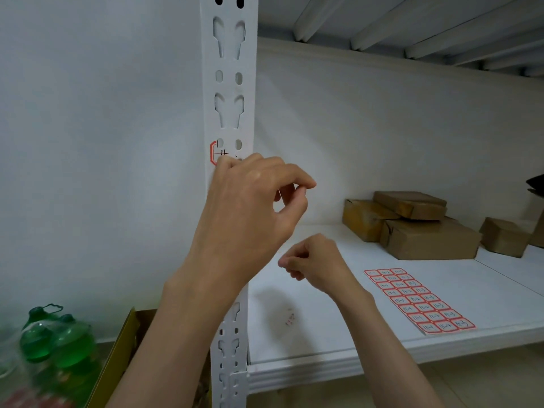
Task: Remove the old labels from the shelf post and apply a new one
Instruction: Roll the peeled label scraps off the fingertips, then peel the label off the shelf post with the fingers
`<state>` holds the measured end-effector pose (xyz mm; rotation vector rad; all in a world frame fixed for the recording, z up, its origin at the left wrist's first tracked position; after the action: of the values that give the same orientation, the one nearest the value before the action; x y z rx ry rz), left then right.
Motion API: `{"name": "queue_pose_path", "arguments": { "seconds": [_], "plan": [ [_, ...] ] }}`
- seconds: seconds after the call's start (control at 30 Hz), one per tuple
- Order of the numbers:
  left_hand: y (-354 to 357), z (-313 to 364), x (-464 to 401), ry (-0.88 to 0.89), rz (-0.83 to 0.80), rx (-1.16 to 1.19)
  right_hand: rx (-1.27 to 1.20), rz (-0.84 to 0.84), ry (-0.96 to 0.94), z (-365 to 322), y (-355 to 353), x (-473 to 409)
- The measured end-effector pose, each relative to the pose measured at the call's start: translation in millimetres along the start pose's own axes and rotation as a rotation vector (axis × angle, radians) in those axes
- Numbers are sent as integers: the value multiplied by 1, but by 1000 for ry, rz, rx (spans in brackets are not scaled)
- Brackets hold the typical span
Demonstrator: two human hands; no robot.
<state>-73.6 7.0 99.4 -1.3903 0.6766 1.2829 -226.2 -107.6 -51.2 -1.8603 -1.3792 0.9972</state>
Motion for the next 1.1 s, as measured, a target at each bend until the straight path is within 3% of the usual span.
{"name": "queue_pose_path", "arguments": {
  "seconds": [0.23,0.63,0.73,0.93,1.1],
  "plan": [
    [-18,3,-2,50,105,21,133,-152,101,26,24,1],
    [-34,-3,-1,38,162,21,325,-134,85,26,23,-2],
    [-51,-7,-3,20,219,49,195,31,44,8,-1,-2],
    [-100,-29,2,-49,319,8,-152,506,-279,-80,-89,37],
    [-110,-42,4,-95,289,48,-298,683,-509,-133,-118,75]
  ]
}}
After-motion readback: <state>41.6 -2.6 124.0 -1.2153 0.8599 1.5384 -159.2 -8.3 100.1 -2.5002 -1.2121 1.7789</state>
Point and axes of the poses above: each hand's wrist, its own x-axis away from the middle knuckle, its own y-axis out of the palm, z = x × y, the point moved 10 cm from there along -x, towards the middle knuckle, and after that the axes turned 15 degrees about x, right-handed, at the moved point
